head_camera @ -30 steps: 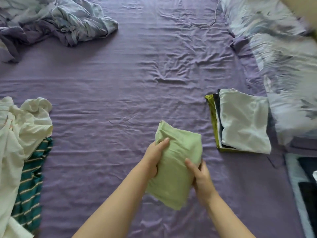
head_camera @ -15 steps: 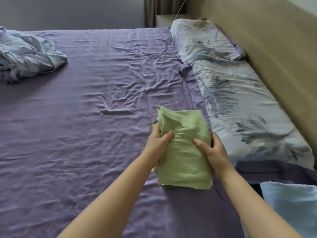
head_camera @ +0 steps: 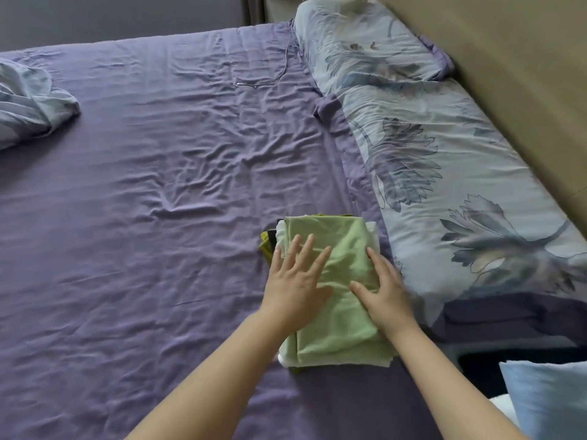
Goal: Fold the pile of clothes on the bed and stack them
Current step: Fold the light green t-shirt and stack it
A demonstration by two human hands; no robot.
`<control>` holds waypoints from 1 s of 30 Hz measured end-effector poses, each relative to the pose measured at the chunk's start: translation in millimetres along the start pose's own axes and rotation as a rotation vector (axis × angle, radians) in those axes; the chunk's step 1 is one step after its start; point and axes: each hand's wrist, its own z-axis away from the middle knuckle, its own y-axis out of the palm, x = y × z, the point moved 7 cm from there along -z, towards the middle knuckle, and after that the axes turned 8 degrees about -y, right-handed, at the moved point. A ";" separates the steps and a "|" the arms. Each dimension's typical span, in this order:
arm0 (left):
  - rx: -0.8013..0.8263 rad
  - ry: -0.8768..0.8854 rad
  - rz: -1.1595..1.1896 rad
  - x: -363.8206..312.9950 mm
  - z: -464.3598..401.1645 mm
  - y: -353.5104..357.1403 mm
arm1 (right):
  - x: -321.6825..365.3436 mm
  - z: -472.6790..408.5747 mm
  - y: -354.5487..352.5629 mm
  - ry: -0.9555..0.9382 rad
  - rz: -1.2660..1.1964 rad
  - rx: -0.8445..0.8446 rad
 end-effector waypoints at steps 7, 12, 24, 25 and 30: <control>0.209 -0.089 -0.053 30.0 -21.4 40.5 | -2.1 -7.0 39.1 -0.191 0.540 0.192; 0.249 -0.167 0.038 39.5 -26.4 51.6 | -26.0 -29.5 59.9 -0.069 0.572 0.358; 0.354 -0.333 0.112 36.3 41.1 4.4 | 35.7 0.3 40.4 -0.022 0.604 0.368; 0.376 -0.370 0.120 40.2 55.9 0.3 | 47.7 9.9 39.1 -0.063 0.605 0.362; 0.419 -0.514 0.182 66.0 131.8 -10.4 | 105.7 68.3 42.9 -0.168 0.446 0.322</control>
